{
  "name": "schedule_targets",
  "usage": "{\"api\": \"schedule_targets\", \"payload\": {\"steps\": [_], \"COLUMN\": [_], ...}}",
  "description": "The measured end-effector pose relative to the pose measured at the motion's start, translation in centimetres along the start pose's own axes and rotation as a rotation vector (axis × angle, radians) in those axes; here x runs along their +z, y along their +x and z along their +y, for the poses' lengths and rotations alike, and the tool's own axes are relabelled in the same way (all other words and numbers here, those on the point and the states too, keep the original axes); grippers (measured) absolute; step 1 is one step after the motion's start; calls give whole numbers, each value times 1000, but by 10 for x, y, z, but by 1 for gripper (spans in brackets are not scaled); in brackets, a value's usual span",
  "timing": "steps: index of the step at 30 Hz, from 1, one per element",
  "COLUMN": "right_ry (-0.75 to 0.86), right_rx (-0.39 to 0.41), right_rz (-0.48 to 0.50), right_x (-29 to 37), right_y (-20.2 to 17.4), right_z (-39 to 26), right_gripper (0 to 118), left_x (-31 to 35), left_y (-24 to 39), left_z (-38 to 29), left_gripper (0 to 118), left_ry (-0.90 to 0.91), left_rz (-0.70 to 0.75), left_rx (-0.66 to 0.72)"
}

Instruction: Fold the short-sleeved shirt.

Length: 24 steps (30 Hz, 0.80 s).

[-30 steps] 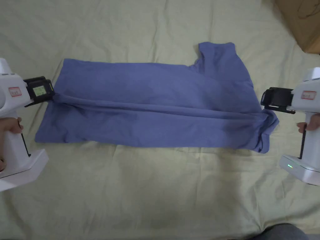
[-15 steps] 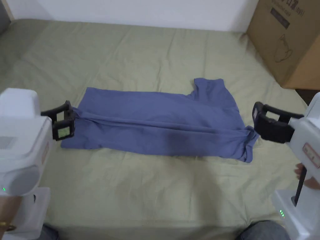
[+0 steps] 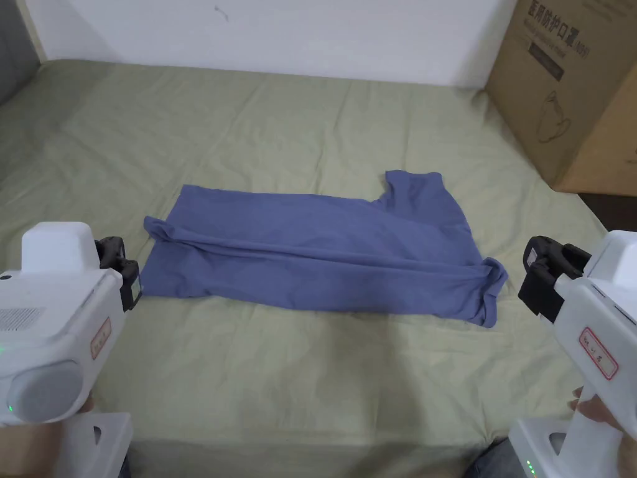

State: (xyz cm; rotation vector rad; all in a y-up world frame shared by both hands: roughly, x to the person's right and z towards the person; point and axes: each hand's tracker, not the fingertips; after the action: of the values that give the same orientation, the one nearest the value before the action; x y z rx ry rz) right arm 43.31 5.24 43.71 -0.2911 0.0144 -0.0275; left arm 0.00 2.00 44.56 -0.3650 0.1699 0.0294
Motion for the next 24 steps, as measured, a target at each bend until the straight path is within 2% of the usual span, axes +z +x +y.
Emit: {"api": "schedule_targets", "payload": {"steps": [3,7,9,10,11,12,13,14,15,20,23,24], "right_ry": [-9,-28,-43,-49,-54,-60,-70,-79,-86,-136,-162,-172], "right_rx": [11,16,29,37,45,50,54,56,58,50,56,59], "right_rz": [-2,-1,-7,-7,-6,-7,-8,-7,-9,-23,-31,-32], "right_x": [-4,-15,-21,-25,-28,-32,-37,-42,-46,-69,-80,-83], "right_y": [0,-1,-3,-3,-5,-5,-6,-6,-7,-7,-6,-5], "right_z": [2,5,6,7,7,7,7,7,6,1,-3,-4], "right_gripper": [0,0,0,0,0,0,0,0,0,0,0,0], "left_x": [-16,-68,-101,-118,-134,-150,-166,-183,-196,-265,-292,-296], "left_y": [-4,-20,-26,-30,-32,-34,-35,-35,-33,-27,-32,-31], "left_z": [12,33,41,43,44,43,40,34,34,-2,-25,-29], "left_gripper": [0,2,25,48,85,110,118,116,117,117,115,112], "left_ry": [-33,-236,-343,-375,-405,-445,-503,-564,-559,-786,-881,-888], "left_rz": [4,-45,-48,-59,-57,-61,-62,-28,-78,23,67,54], "left_rx": [22,91,141,158,155,152,159,146,174,61,79,75]}}
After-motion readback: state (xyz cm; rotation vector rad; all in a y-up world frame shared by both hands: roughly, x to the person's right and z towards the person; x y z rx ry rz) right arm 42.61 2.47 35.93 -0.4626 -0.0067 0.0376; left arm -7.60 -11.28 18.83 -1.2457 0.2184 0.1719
